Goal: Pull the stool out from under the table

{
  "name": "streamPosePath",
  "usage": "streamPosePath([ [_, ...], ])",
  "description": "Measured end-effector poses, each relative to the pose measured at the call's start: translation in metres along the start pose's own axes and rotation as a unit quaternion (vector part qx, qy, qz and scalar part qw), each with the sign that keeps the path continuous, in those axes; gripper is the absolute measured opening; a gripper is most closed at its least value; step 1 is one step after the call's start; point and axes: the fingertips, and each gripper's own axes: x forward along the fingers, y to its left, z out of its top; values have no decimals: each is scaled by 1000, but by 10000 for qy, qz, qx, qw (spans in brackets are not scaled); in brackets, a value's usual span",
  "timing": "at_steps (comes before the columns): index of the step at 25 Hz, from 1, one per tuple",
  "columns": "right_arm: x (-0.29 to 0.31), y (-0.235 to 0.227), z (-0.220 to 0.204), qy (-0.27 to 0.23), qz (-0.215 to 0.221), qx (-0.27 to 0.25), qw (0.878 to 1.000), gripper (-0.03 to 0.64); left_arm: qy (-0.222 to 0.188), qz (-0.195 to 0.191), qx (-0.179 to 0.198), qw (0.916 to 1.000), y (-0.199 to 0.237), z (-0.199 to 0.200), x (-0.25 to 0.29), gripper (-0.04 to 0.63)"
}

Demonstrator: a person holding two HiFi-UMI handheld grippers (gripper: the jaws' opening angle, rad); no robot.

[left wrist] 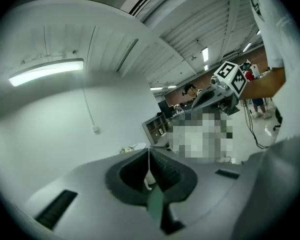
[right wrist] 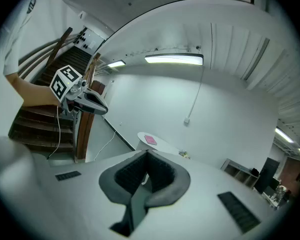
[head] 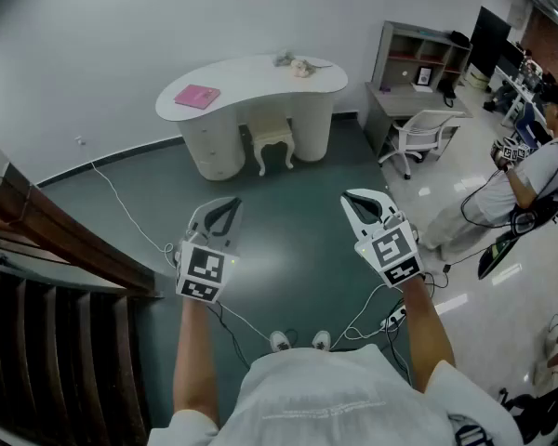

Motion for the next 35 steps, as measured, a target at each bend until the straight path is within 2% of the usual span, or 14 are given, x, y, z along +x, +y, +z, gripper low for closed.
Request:
streamPosePath([
  [6, 23, 6, 4, -38, 31, -62, 10000, 14, 184, 81, -1, 9998, 16, -28, 2, 20],
  [12, 56, 18, 19, -73, -7, -167, 9998, 14, 205, 194, -100, 9996, 53, -57, 0, 20],
  [20, 103, 16, 19, 60, 16, 80, 9999, 14, 203, 104, -122, 9997, 89, -79, 23, 20],
  [28, 169, -12, -9, 248, 98, -1, 9996, 14, 413, 85, -184, 9989, 117, -109, 84, 20],
  [35, 255, -83, -34, 222, 81, 98, 9997, 14, 625, 95, -256, 9977, 168, -122, 179, 20],
])
